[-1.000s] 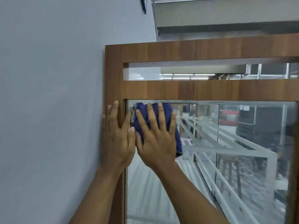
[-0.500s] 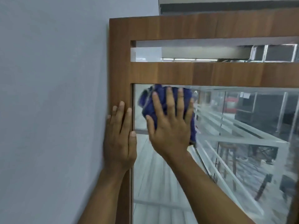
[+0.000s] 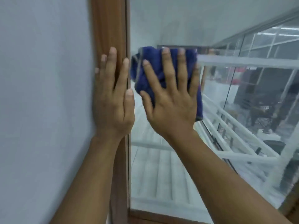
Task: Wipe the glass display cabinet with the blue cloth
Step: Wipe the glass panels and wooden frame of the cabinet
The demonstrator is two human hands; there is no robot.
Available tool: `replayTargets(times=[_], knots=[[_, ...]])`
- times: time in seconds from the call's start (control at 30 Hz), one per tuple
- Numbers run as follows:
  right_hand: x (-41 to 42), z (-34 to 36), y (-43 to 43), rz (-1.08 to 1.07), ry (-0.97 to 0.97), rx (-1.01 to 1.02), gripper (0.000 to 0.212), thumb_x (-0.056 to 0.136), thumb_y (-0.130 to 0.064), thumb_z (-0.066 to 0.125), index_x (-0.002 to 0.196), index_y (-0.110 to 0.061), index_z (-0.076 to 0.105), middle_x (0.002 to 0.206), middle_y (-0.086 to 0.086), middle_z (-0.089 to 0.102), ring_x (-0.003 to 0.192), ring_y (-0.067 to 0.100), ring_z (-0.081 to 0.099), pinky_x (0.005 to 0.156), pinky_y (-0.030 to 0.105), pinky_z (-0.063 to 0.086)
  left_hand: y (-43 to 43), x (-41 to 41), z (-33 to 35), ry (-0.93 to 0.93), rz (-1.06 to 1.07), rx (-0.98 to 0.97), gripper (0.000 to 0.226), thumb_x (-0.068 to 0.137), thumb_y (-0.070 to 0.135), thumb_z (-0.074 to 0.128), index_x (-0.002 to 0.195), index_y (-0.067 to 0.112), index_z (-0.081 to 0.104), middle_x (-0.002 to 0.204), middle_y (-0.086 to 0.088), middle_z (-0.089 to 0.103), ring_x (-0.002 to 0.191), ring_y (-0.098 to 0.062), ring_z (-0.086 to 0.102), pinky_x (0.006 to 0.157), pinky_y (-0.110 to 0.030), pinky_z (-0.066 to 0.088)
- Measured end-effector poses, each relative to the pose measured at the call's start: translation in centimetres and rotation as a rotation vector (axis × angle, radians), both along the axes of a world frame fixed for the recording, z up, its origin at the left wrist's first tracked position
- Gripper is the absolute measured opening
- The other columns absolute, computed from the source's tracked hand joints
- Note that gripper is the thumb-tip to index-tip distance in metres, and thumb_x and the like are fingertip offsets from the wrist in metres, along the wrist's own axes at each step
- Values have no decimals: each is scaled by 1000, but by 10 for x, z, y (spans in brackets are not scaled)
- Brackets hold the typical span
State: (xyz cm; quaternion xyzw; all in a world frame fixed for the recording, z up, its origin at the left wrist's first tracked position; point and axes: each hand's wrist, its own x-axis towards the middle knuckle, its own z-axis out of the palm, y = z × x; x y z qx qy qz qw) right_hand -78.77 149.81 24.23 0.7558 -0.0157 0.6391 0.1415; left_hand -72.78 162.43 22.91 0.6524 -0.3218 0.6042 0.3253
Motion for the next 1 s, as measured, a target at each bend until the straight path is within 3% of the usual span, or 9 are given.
replayTargets(times=[0.1, 0.17, 0.27, 0.37, 0.47, 0.53, 0.63, 0.77, 1.0], knots=[[-3, -37, -17, 25, 115, -168, 55, 103, -49, 43, 152, -26, 40, 161, 11, 32, 150, 34, 25, 124, 54, 10, -2, -1, -36, 6, -26, 20, 52, 99, 18, 31, 148, 0, 37, 157, -28, 28, 149, -39, 21, 123, -54, 18], [-28, -64, -60, -14, 96, -169, 56, 102, -49, 45, 153, -25, 39, 161, 14, 30, 150, 37, 23, 124, 55, 9, -2, -4, -68, 13, -31, 31, 53, 98, 17, 32, 147, 0, 39, 157, -24, 28, 150, -37, 21, 124, -52, 18], [-62, -105, -106, -99, -59, 136, 59, 102, -47, 43, 155, -24, 33, 160, 19, 25, 148, 45, 20, 119, 66, 15, 0, -2, -97, -25, -61, -10, 53, 96, 15, 31, 146, 0, 38, 156, -17, 30, 151, -29, 21, 124, -45, 16], [-36, -140, -66, -86, -156, 344, 58, 102, -46, 42, 154, -22, 35, 160, 20, 24, 148, 47, 19, 118, 67, 13, -4, -2, -125, -21, -115, -58, 53, 96, 14, 29, 146, 0, 35, 155, -18, 32, 150, -31, 24, 123, -48, 19], [4, -185, 8, 49, 1, 128, 57, 101, -45, 48, 153, -24, 38, 162, 11, 17, 152, 36, 11, 124, 56, 1, -6, -5, -175, 11, -154, -42, 51, 100, 19, 26, 147, 0, 32, 157, -17, 29, 151, -34, 23, 123, -50, 17], [15, -226, 25, 89, 92, 119, 58, 102, -42, 47, 156, -25, 31, 165, 6, 8, 155, 28, -1, 124, 52, -4, -6, -6, -217, 36, -158, -16, 52, 104, 27, 21, 149, 1, 29, 160, -11, 25, 152, -33, 20, 124, -49, 14], [8, -294, 20, 79, 182, 130, 62, 101, -41, 45, 157, -24, 25, 168, 5, 1, 155, 28, -4, 124, 51, -7, -4, -11, -281, 114, -164, 49, 54, 105, 32, 18, 154, 9, 23, 167, 3, 10, 154, -29, 13, 125, -46, 8], [-9, -384, 14, -23, 387, 21, 83, 86, -39, 56, 158, -27, 18, 168, 3, -7, 155, 28, -8, 124, 50, -12, 6, -20, -346, 229, -165, 144, 54, 106, 33, 17, 156, 13, 18, 168, 3, 7, 155, -29, 8, 126, -44, 5], [-34, -407, -12, 5, 493, -12, 66, 81, -24, 40, 147, -32, 36, 167, 2, -3, 155, 27, -6, 125, 49, -6, 7, -43, -354, 383, -131, 185, 56, 105, 35, 17, 155, 10, 24, 168, 1, 5, 155, -27, 5, 126, -42, 7]])
